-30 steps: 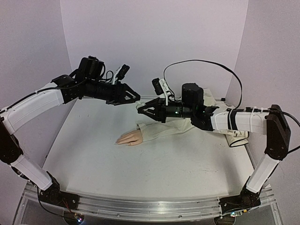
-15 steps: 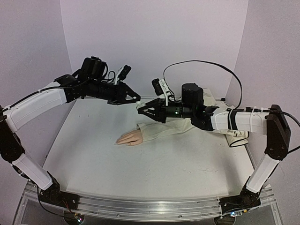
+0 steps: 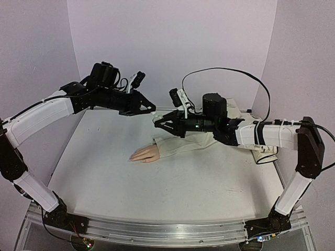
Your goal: Paint the nails
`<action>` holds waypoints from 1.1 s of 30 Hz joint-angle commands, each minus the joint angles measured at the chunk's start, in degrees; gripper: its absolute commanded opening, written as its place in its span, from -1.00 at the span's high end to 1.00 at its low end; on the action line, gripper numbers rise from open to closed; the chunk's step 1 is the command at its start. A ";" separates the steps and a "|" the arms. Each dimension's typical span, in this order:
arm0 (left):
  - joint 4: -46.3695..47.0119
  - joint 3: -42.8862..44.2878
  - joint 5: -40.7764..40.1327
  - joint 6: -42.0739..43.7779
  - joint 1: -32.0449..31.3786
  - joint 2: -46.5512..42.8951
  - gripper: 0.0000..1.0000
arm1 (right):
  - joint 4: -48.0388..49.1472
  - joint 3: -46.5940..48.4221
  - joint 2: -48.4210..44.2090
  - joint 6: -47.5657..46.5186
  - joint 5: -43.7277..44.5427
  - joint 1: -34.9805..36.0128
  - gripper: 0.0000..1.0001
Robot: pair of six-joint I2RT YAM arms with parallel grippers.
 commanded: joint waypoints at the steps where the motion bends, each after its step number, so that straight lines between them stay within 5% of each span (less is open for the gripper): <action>1: 0.33 2.56 -1.42 0.07 0.13 -1.91 1.00 | 3.37 0.82 -2.09 -1.24 -0.48 0.07 1.00; 33: -0.34 1.18 -3.33 0.91 0.17 -4.03 1.00 | 5.07 -0.46 -3.32 -0.50 0.29 0.16 1.00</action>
